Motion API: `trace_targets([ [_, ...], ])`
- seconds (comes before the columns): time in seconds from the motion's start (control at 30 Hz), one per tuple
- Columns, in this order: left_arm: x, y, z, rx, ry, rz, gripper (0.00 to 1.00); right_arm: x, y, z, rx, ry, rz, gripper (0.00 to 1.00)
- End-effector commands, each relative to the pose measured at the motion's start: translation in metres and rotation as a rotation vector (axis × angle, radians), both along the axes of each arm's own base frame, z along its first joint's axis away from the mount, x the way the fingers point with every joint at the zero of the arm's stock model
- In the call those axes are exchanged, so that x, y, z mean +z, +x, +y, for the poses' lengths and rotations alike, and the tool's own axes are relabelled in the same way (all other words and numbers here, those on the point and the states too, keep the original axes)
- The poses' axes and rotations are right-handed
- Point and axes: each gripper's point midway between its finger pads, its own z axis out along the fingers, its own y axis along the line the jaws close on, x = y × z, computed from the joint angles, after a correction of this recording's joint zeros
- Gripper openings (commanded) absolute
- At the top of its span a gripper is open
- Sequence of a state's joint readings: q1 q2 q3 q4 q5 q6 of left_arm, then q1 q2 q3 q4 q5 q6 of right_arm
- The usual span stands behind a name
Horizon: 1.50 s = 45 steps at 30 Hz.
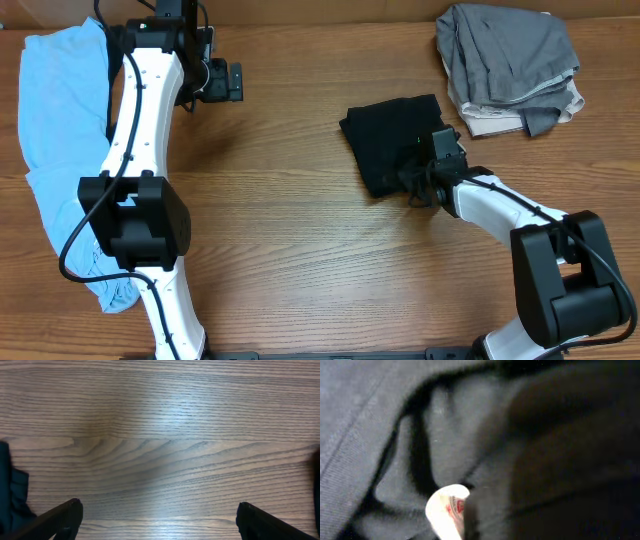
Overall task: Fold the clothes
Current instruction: 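Grasp the folded black shirt with the right gripper and carry it to the grey stack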
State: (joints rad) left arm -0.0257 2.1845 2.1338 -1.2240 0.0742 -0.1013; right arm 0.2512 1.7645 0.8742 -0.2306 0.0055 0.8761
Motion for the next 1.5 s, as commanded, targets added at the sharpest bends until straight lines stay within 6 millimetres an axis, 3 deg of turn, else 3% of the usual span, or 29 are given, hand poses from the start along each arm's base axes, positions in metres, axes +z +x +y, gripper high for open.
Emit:
trace_targets([
  [0.0,-0.003,-0.001,-0.003,-0.015,0.006,0.006,1.0,-0.01,-0.002,-0.011,0.087,-0.094,0.011,0.04],
  [0.1,-0.003,-0.001,-0.003,-0.015,0.006,0.006,1.0,0.018,0.011,-0.007,0.183,-0.087,-0.065,0.04],
  [0.17,-0.003,0.0,-0.003,-0.015,0.006,0.005,1.0,0.05,0.02,-0.006,0.217,-0.081,-0.133,0.04],
  [0.47,-0.003,0.001,-0.003,-0.015,0.006,0.0,1.0,0.221,0.05,-0.019,0.194,-0.089,-0.499,0.04],
  [0.53,-0.003,0.001,-0.003,-0.015,0.006,-0.002,1.0,0.251,0.055,-0.022,0.197,-0.104,-0.573,0.04],
  [0.73,-0.001,0.006,-0.003,-0.015,0.006,-0.021,1.0,0.321,0.079,-0.059,0.111,-0.199,-0.782,0.04],
  [0.9,0.0,0.009,-0.003,-0.015,0.005,-0.034,1.0,0.343,0.1,-0.102,0.033,-0.28,-0.896,0.04],
  [1.0,0.001,0.012,-0.004,-0.015,0.005,-0.047,1.0,0.342,0.117,-0.129,-0.01,-0.305,-0.938,0.04],
  [1.17,0.002,0.015,-0.003,-0.014,0.004,-0.06,1.0,0.332,0.146,-0.157,-0.026,-0.308,-1.015,0.04],
  [1.3,0.002,0.016,-0.003,-0.014,0.005,-0.064,1.0,0.31,0.167,-0.18,-0.053,-0.325,-1.038,0.04],
  [1.47,0.003,0.018,-0.005,-0.017,0.004,-0.075,1.0,0.256,0.186,-0.199,-0.069,-0.304,-0.963,0.04],
])
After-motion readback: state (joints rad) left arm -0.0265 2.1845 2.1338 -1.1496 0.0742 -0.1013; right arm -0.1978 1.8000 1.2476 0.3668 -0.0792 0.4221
